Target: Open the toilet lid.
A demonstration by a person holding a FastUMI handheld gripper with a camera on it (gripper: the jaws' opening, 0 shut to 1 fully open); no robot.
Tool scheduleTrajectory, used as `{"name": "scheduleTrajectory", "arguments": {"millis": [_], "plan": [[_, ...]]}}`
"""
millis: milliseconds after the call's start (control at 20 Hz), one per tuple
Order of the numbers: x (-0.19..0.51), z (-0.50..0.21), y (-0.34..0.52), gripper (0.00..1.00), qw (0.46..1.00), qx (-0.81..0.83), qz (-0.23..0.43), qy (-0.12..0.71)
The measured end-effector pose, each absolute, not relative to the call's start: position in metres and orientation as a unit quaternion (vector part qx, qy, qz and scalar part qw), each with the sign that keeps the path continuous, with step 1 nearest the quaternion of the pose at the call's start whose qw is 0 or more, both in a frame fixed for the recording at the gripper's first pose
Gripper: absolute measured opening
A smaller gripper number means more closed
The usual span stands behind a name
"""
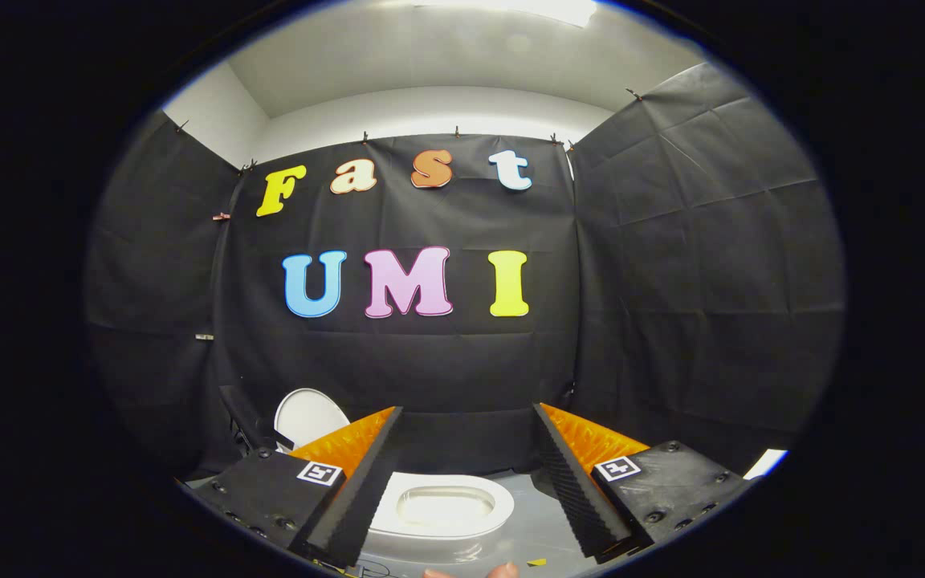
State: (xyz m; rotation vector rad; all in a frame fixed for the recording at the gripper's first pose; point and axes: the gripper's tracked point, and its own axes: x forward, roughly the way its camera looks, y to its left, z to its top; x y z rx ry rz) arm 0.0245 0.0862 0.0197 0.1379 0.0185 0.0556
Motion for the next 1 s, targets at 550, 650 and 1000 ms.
{"name": "scheduleTrajectory", "arguments": {"millis": [550, 650, 1000], "plan": [[0.0240, 0.0203, 0.0864, 0.98, 0.997, 0.069, 0.029, 0.008], [0.0241, 0.0194, 0.0861, 0.98, 0.997, 0.069, 0.030, 0.009], [0.0242, 0.0178, 0.0913, 0.98, 0.997, 0.066, 0.033, 0.012]]}}
